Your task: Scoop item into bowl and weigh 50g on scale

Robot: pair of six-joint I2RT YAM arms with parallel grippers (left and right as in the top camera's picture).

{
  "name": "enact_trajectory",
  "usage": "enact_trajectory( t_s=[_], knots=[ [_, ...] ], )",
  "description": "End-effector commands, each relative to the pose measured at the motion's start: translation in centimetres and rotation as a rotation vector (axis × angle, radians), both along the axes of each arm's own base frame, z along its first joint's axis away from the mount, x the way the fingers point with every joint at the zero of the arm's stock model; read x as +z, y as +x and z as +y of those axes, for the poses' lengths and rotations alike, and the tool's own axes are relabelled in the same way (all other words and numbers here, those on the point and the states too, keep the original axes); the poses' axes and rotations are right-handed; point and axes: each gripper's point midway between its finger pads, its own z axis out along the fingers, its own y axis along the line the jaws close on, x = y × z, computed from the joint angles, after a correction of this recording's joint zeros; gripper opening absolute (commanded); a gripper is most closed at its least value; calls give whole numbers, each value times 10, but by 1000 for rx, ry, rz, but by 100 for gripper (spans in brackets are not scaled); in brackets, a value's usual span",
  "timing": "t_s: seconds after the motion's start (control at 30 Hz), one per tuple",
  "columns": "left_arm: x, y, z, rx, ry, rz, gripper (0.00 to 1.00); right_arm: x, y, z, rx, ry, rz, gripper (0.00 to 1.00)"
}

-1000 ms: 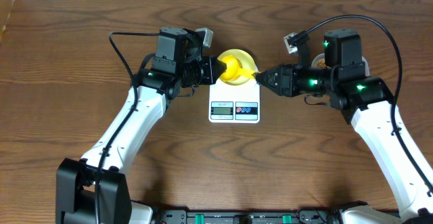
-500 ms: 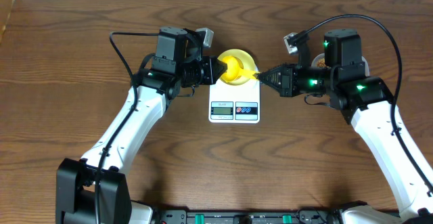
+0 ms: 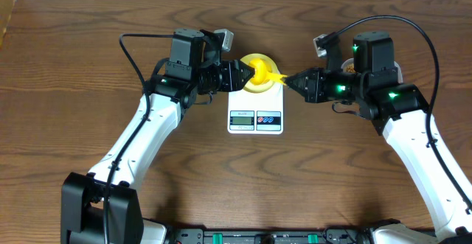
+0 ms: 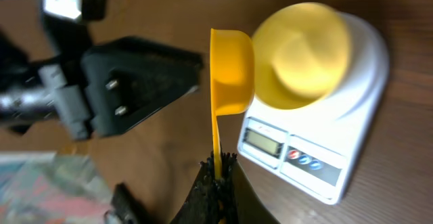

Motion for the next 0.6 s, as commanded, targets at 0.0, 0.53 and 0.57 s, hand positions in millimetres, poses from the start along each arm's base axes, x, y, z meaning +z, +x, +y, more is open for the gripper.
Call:
enact_trajectory(
  t_s=[0.0, 0.53, 0.57],
  knots=[
    [13, 3, 4, -30, 54, -85, 52, 1, 14, -15, -104, -69, -16, 1],
    [-6, -39, 58, 4, 431, -43, 52, 32, 34, -98, -416, -468, -73, 1],
    [-9, -45, 57, -15, 451, -33, 52, 31, 34, -99, -419, -468, -71, 1]
  ],
)
